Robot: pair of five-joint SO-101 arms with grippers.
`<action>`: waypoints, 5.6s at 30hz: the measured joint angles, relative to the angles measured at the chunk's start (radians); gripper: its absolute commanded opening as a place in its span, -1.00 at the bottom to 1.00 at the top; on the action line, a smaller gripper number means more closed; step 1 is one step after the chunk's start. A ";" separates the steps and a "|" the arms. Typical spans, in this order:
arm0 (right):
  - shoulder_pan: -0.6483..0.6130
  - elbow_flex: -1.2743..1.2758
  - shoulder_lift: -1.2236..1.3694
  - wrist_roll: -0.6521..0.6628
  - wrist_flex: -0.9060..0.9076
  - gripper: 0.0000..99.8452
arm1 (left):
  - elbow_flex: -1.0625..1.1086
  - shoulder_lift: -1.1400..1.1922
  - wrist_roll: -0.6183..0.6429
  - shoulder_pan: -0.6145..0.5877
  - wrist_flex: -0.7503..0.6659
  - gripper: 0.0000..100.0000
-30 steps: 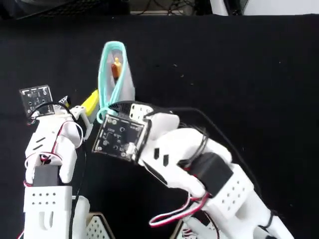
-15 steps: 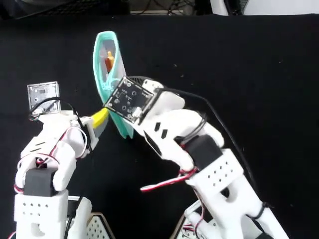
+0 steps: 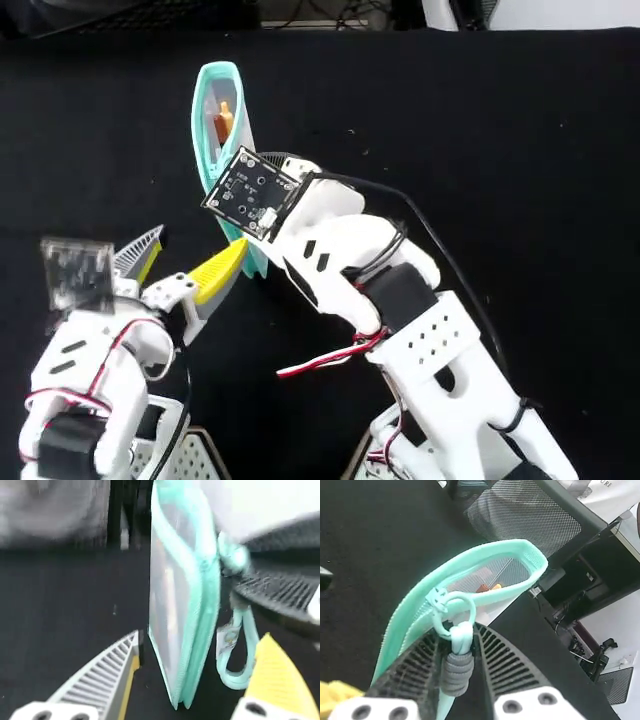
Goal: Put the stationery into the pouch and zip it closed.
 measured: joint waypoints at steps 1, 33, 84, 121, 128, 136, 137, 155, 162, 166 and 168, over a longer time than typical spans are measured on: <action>0.000 0.000 0.000 0.000 0.000 -0.98 | 0.041 -0.005 0.000 0.000 -0.037 -0.28; -0.002 0.003 0.002 -0.003 -0.002 -0.98 | -0.061 0.339 0.055 -0.006 -0.232 -0.85; 0.253 0.005 0.118 -0.089 -0.164 -0.98 | 0.006 0.091 -0.295 0.023 -0.084 -0.93; 0.551 -0.100 0.502 -0.089 -0.305 -0.95 | 0.028 0.095 -0.293 0.006 -0.072 -0.92; 0.485 -0.118 0.502 -0.089 -0.176 -0.46 | 0.051 0.098 -0.293 -0.023 -0.072 -0.92; 0.473 -0.207 0.482 -0.091 -0.025 -0.44 | 0.051 0.098 -0.293 -0.057 -0.072 -0.92; 0.480 -0.215 0.463 -0.091 -0.009 -0.44 | 0.051 0.098 -0.293 -0.057 -0.072 -0.92; 0.508 0.187 -0.351 -0.117 0.470 -0.98 | 0.230 0.098 -0.293 -0.087 -0.112 -0.93; 0.529 0.710 -0.856 -0.164 0.364 -0.98 | 0.423 0.100 -0.293 -0.293 -0.275 -0.93; 0.529 0.970 -1.051 -0.169 0.302 -0.98 | 0.597 0.100 -0.293 -0.353 -0.445 -0.94; 0.529 1.039 -1.071 -0.175 0.275 -0.98 | 0.611 0.098 -0.293 -0.373 -0.476 -0.94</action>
